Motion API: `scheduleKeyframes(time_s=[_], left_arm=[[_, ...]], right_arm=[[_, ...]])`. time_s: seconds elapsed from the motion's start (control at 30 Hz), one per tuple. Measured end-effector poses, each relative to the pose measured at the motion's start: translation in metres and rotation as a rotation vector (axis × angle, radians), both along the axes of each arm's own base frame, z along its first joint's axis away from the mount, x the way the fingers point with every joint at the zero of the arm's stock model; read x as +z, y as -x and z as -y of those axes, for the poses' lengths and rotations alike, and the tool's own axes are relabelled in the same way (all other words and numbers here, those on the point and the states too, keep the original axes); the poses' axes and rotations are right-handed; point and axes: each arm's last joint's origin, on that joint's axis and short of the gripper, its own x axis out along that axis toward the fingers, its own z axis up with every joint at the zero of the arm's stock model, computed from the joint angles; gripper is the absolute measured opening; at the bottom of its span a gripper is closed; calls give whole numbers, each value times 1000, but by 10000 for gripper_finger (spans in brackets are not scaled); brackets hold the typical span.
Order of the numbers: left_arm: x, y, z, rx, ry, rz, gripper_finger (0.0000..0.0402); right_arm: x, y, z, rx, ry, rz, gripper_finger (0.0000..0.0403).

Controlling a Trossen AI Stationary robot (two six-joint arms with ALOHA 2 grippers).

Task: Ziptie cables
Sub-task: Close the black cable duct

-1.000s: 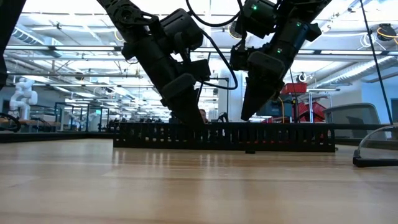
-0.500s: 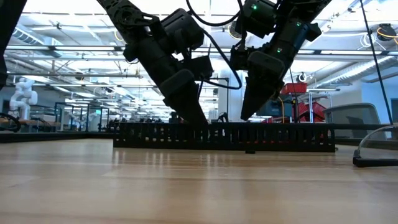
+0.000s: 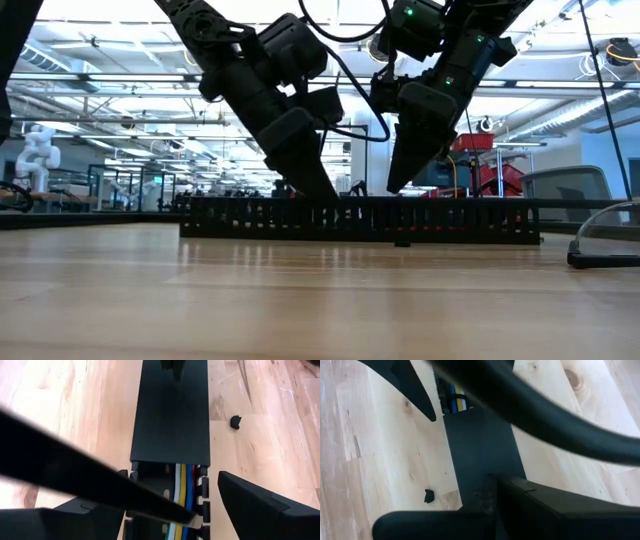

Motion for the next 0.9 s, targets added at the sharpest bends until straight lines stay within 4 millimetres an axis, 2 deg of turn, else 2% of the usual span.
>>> scheduleKeyframes(time_s=[0.9], left_arm=[[-4,2,0,-9,-24,-1,243]], right_arm=[[0,0,0,0,0,2,0]])
